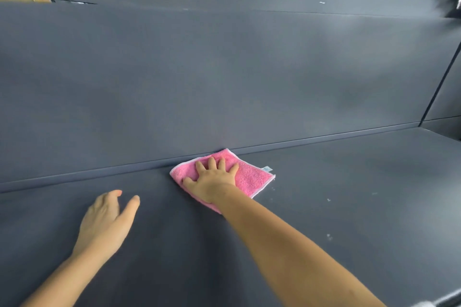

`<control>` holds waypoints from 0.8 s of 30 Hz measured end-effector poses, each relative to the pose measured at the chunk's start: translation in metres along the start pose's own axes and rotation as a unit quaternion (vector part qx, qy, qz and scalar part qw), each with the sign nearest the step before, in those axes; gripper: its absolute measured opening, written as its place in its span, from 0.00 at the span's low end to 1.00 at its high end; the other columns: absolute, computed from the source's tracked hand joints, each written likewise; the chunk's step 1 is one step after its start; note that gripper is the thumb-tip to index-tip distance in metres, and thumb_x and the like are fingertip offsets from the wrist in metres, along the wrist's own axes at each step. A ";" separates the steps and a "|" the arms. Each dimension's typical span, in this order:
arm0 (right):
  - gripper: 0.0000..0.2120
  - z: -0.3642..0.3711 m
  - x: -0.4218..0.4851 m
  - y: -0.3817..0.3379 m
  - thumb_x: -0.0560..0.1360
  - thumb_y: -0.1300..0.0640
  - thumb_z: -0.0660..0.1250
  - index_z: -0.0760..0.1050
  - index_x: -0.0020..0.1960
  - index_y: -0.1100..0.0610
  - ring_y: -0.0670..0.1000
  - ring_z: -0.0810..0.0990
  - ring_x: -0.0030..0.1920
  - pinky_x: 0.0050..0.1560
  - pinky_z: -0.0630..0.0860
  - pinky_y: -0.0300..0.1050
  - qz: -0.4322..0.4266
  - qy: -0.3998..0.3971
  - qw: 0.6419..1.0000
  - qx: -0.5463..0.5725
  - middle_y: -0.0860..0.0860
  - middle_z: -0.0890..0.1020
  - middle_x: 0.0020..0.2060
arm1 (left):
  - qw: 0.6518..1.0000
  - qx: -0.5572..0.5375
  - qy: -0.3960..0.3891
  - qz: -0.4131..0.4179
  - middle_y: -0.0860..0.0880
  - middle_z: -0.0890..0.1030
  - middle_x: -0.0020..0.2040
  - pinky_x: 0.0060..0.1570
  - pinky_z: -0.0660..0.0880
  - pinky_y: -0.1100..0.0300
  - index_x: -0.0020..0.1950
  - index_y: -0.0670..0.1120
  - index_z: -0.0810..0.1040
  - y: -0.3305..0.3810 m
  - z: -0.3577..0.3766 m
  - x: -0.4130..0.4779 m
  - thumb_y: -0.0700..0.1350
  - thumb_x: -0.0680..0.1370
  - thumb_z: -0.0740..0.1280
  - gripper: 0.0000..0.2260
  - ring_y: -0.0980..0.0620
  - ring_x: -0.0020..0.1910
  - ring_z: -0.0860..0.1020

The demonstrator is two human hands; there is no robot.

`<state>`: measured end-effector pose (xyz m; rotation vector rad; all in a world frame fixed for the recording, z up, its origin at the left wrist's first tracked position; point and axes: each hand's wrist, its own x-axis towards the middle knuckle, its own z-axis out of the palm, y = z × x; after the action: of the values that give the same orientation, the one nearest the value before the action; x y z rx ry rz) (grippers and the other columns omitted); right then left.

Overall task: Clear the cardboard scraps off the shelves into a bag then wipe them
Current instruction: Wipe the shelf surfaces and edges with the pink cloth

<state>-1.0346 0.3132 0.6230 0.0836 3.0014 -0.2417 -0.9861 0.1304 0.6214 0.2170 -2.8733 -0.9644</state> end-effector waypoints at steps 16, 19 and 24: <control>0.31 0.019 -0.053 -0.047 0.77 0.37 0.48 0.48 0.77 0.47 0.57 0.39 0.77 0.70 0.34 0.66 -0.158 -0.023 0.987 -0.002 0.50 0.46 0.77 | 0.999 -0.013 -0.013 0.037 0.43 0.64 0.74 0.70 0.58 0.50 0.73 0.42 0.62 -0.008 0.003 0.004 0.51 0.80 0.56 0.24 0.44 0.73 0.62; 0.31 0.017 -0.057 -0.028 0.77 0.36 0.49 0.47 0.77 0.45 0.53 0.40 0.77 0.71 0.34 0.63 -0.169 -0.028 0.985 -0.010 0.48 0.46 0.77 | 0.999 -0.023 -0.009 0.038 0.44 0.65 0.73 0.69 0.58 0.50 0.73 0.42 0.63 -0.009 0.003 0.004 0.51 0.80 0.56 0.23 0.44 0.73 0.62; 0.31 0.009 -0.037 -0.016 0.77 0.36 0.49 0.47 0.77 0.44 0.54 0.41 0.77 0.71 0.35 0.63 -0.118 -0.030 0.993 -0.003 0.48 0.46 0.77 | 0.999 -0.040 -0.005 0.032 0.44 0.65 0.73 0.69 0.58 0.51 0.73 0.42 0.63 -0.010 0.005 0.006 0.51 0.80 0.56 0.23 0.45 0.73 0.62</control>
<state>-0.9974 0.2941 0.6213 -0.2746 2.9479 -0.2542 -0.9913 0.1250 0.6117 0.1132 -2.8252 -1.0685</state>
